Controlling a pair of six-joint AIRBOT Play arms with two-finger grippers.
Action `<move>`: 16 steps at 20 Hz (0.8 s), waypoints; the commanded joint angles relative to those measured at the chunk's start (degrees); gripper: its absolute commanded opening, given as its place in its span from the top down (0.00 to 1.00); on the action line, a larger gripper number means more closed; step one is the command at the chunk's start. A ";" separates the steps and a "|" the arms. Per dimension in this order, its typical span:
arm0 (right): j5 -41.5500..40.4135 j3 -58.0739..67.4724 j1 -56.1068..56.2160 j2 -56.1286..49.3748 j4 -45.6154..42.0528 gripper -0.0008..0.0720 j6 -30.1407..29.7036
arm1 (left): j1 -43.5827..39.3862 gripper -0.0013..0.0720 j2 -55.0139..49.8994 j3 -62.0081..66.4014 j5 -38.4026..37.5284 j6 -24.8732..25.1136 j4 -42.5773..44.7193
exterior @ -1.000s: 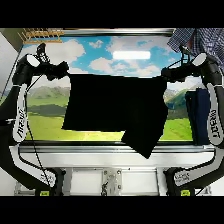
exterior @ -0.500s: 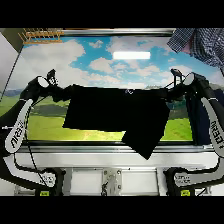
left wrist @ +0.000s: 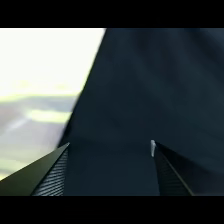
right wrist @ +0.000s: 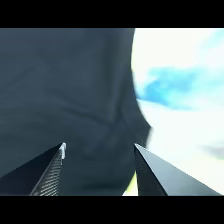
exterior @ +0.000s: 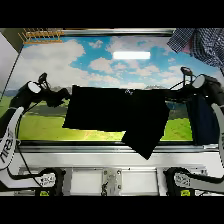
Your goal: Fold the clothes and pants, and hang the long-sleeved shirts on hangers.
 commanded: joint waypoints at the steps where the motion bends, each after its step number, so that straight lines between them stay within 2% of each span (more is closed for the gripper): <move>1: 5.79 -0.28 -2.21 9.66 -2.10 0.35 0.15 | 4.46 0.25 10.84 -9.27 -1.42 -1.38 4.35; 5: 5.42 -3.56 -1.95 17.75 1.01 0.35 0.17 | 6.71 0.25 19.91 -25.90 -1.20 -2.62 4.24; 9: 4.96 -5.27 -0.28 20.48 2.69 0.35 0.17 | 6.54 0.25 21.35 -34.71 3.91 -3.13 -1.62; 14: 5.01 -5.29 2.38 20.55 2.69 0.35 0.20 | 1.42 0.25 14.69 -32.17 10.25 -3.21 -4.33; 16: 5.03 -5.29 2.51 20.55 2.67 0.35 0.17 | -0.85 0.26 11.52 -29.27 11.65 -5.42 -4.33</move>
